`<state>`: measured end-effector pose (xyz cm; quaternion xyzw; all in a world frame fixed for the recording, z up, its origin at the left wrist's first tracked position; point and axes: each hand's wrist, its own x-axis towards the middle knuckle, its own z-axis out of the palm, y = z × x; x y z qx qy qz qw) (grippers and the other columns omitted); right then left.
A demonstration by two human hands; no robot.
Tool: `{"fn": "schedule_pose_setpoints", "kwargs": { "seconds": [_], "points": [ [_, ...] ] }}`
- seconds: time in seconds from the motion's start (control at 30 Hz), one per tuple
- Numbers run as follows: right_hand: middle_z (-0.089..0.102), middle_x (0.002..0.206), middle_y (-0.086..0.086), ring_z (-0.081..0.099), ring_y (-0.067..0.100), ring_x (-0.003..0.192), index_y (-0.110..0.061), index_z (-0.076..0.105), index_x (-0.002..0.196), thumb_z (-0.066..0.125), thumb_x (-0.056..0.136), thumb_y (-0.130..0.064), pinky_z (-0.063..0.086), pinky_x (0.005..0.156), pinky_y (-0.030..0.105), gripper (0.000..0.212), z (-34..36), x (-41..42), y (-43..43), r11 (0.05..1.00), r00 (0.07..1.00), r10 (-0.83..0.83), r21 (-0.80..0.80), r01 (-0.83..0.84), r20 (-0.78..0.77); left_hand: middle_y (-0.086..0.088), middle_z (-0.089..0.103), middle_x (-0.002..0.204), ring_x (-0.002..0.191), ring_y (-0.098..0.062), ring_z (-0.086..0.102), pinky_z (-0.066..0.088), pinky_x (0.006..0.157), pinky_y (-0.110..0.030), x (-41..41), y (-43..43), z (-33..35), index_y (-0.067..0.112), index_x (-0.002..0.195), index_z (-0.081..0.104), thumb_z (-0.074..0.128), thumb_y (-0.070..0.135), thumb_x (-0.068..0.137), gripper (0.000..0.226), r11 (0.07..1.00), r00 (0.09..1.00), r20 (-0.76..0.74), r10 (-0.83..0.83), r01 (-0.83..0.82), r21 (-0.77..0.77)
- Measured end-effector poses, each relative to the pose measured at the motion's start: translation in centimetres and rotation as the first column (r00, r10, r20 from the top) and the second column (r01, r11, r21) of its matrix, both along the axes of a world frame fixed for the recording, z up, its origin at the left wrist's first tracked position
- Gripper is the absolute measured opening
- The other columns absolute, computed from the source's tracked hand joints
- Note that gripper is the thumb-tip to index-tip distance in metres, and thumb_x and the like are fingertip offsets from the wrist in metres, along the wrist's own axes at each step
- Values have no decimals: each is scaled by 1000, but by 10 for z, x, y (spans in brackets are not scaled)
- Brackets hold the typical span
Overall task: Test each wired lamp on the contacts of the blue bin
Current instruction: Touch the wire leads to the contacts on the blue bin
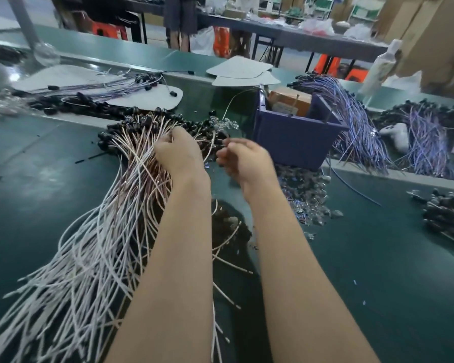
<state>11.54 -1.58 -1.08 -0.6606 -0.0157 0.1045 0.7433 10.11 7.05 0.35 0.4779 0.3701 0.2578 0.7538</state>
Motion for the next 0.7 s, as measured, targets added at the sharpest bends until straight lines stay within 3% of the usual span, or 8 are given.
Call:
{"fn": "schedule_pose_setpoints", "kwargs": {
  "seconds": [0.1,0.17,0.3,0.4,0.47,0.53,0.63,0.7],
  "points": [
    [68,63,-6,64,6,58,-15,62,84,45,96,-3,49,59,18,23,12,-3,-33,997,992,49,52,-56,114,-19,53,132,115,-34,53,41,92,-39,1,-12,0,-4,129,47,38,30,97,48,973,977,-93,-190,200,117],
    [69,65,-5,65,7,61,-14,64,84,47,94,-4,52,66,22,23,16,-7,-55,989,981,131,-87,-119,145,-17,63,112,102,-30,60,45,88,-33,4,-27,2,-5,123,52,29,37,101,53,914,923,-103,-370,382,140],
    [70,78,6,60,15,72,-14,67,83,52,90,-3,52,81,35,20,16,-18,-88,890,962,233,-430,-152,142,1,63,51,59,-18,60,53,70,-33,7,-59,11,8,78,56,32,26,103,39,812,822,16,-569,559,167],
    [71,83,3,58,10,72,-13,71,91,59,91,-19,50,75,32,13,17,-24,-116,859,951,243,-498,-120,190,8,61,53,63,-11,59,47,56,-20,3,-88,18,17,73,58,40,16,101,33,671,746,0,-665,599,437],
    [67,71,-6,55,8,62,-12,68,88,58,94,-21,49,62,23,15,17,-26,-134,921,951,208,-373,-112,228,7,60,62,66,-10,58,44,58,-24,1,-108,26,18,73,59,44,16,99,30,526,693,-59,-718,597,606],
    [60,61,-4,50,11,56,-7,62,82,54,95,-9,43,55,23,15,16,-26,-147,983,951,125,-167,-79,283,8,60,67,71,-12,59,48,70,-28,-1,-128,35,16,78,60,46,17,98,25,355,642,-135,-755,573,739],
    [62,70,7,55,23,70,-12,70,81,47,92,7,44,63,32,31,11,-24,-159,995,946,-41,103,8,322,2,67,83,88,-17,62,47,81,-28,-6,-156,48,17,86,64,49,21,98,20,156,568,-222,-793,541,826],
    [69,71,-1,64,16,70,-17,75,78,44,93,7,51,62,26,42,10,-21,-168,973,932,-128,223,53,339,-1,68,96,96,-18,62,46,83,-27,-4,-169,47,16,95,66,51,25,97,18,89,563,-262,-784,520,850]
  ]
}}
